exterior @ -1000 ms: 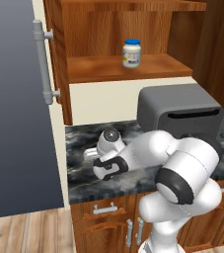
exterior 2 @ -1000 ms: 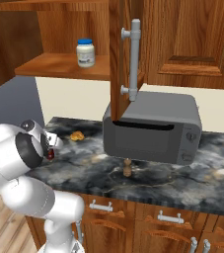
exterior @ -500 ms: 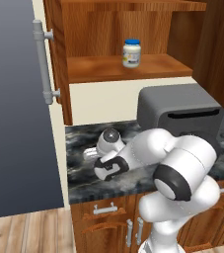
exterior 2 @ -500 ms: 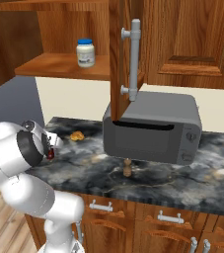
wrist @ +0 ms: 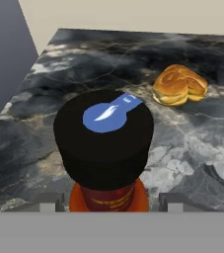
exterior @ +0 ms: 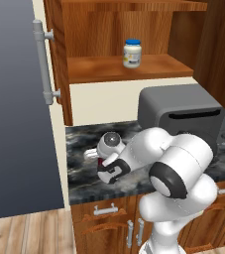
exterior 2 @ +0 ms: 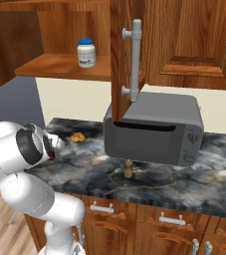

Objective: There are various items on the counter. Only move the condiments/shakers into the cabinet.

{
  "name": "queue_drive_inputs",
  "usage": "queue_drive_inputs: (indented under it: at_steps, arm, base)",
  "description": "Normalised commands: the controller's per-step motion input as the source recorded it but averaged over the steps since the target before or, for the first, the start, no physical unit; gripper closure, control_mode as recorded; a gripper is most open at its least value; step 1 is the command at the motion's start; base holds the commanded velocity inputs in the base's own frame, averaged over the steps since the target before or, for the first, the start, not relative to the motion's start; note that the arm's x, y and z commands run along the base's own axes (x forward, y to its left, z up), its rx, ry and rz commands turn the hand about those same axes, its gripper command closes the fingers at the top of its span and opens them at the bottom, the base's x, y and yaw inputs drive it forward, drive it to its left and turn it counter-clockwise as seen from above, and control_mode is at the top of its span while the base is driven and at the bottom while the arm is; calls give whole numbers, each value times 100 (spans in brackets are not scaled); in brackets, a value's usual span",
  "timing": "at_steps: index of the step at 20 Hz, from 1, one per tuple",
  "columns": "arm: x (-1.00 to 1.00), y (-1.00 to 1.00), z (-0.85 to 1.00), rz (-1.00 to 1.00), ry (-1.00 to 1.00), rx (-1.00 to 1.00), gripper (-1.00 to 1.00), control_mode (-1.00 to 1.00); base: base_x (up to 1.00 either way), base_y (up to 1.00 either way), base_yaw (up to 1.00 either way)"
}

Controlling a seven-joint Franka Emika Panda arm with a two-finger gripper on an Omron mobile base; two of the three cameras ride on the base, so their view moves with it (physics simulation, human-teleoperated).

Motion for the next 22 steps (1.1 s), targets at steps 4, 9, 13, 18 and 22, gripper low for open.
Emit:
queue_drive_inputs:
  at_steps: [4, 9, 13, 18, 22]
  arm:
    - [0, 0, 0, 0, 0, 0, 100, -100]
    - [-14, 0, 38, 0, -5, 0, 100, -100]
    - [-25, 0, 99, -3, -1, 0, 100, -100]
    - [-33, 0, 100, -7, 0, 0, 100, -100]
    - [-27, 0, 100, -10, 0, 0, 100, -100]
  base:
    - [0, 0, 0]
    - [0, 0, 0]
    - [0, 0, 0]
    - [0, 0, 0]
    - [0, 0, 0]
